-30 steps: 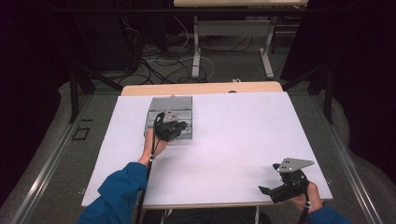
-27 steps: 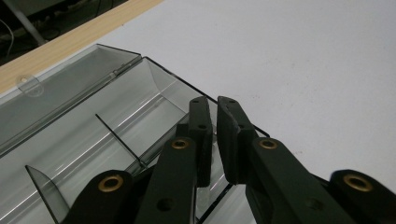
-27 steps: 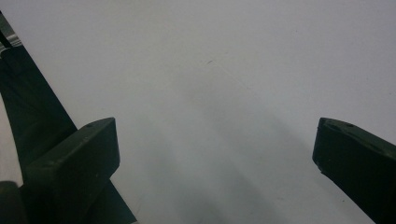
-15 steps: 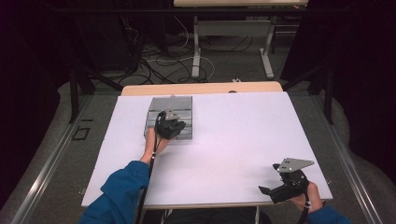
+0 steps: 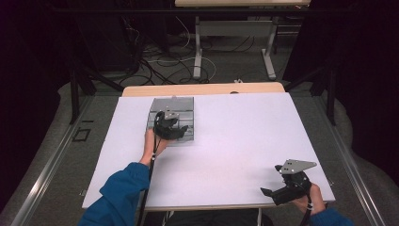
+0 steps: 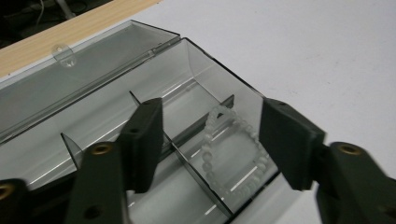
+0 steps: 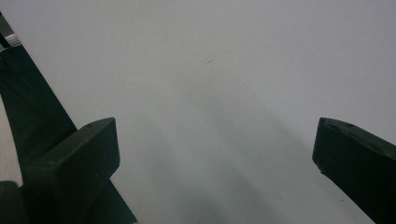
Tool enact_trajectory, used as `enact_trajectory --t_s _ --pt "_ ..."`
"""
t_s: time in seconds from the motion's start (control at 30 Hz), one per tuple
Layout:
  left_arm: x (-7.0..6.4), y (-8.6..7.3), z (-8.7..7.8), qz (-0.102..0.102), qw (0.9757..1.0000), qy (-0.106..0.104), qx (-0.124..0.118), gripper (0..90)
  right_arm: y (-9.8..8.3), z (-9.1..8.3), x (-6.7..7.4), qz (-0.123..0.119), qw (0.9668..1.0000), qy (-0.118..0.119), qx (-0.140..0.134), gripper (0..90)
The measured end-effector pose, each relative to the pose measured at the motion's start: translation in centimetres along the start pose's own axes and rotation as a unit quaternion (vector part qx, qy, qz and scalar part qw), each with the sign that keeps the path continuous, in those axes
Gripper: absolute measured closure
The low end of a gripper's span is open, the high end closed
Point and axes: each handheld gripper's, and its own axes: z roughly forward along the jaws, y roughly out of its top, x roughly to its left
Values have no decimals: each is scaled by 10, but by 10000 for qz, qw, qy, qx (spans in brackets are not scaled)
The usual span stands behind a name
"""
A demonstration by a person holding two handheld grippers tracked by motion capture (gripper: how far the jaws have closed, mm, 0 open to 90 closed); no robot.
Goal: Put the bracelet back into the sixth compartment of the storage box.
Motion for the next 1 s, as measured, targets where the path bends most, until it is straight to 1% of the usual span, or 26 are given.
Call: enact_trajectory --t_s 0.07,0.1,0.13,0.17,0.2,0.23,0.27,0.3,0.33,0.37,0.43,0.47,0.5,0.53,0.57,0.6,0.63,0.77,0.8,0.83,0.87,0.9,0.93,0.97,1.0 --pt "0 0 -5 -22 10000 -18 67 285 0 0 0 1 10000 5 -31 2" --pt "0 0 -8 -24 10000 -42 55 250 0 0 0 14 10000 -6 -33 2" --pt "0 0 -10 -49 9999 -76 75 170 0 0 0 5 10000 1 1 2" --pt "0 0 -14 -42 9999 -108 108 153 0 0 0 -1 10000 1 1 2" --pt "-1 -1 -17 -20 9999 -123 71 153 0 0 0 -1 10000 1 1 2" --pt "-2 -1 -20 15 9999 -129 94 134 0 -1 0 -24 10000 6 53 2" --pt "-3 -1 -23 31 9998 -148 142 105 0 0 0 -2 10000 -8 -29 2" --pt "-4 -2 -26 53 9998 -159 121 67 0 0 0 -11 10000 25 39 2" --pt "-5 -3 -28 58 9997 -172 137 52 0 0 0 -7 10000 17 30 2" --pt "-6 -4 -31 93 9997 -170 127 52 0 0 0 -7 10000 17 30 2" --pt "-9 -6 -37 89 9996 -214 165 32 0 0 0 -9 10000 15 40 2" --pt "-10 -8 -40 101 9996 -202 173 21 0 0 0 12 10000 -17 -32 2" --pt "-12 -10 -44 111 9994 -237 222 15 0 0 0 8 10000 -2 -26 2" --pt "-13 -12 -46 148 9995 -175 194 6 0 0 0 23 10000 -16 -33 2" --pt "-14 -15 -49 150 9995 -183 215 2 0 0 0 4 10000 1 -31 2" --pt "-15 -16 -52 172 9992 -224 273 1 0 -1 0 54 10000 6 36 2" --pt "-16 -18 -55 197 9992 -212 262 0 0 0 0 -5 10000 17 16 2" --pt "-22 -24 -65 222 9990 -268 267 0 0 0 1 42 10000 -21 -19 2" --pt "-24 -25 -67 229 9991 -265 224 0 0 0 1 45 10000 -24 -18 2" --pt "-25 -27 -69 246 9990 -278 249 0 0 0 0 -5 10000 4 -16 2" --pt "-27 -28 -71 225 9991 -299 222 0 0 -1 0 -15 10000 22 69 2" --pt "-29 -29 -73 253 9990 -298 212 0 0 0 0 -6 10000 5 31 2" --pt "-30 -31 -75 243 9990 -299 210 0 0 -1 0 -11 10000 0 65 2" --pt "-31 -33 -77 295 9988 -311 244 0 0 -1 0 0 10000 -5 60 2" --pt "-33 -35 -79 278 9989 -317 218 0 0 0 0 -3 10000 5 40 2"
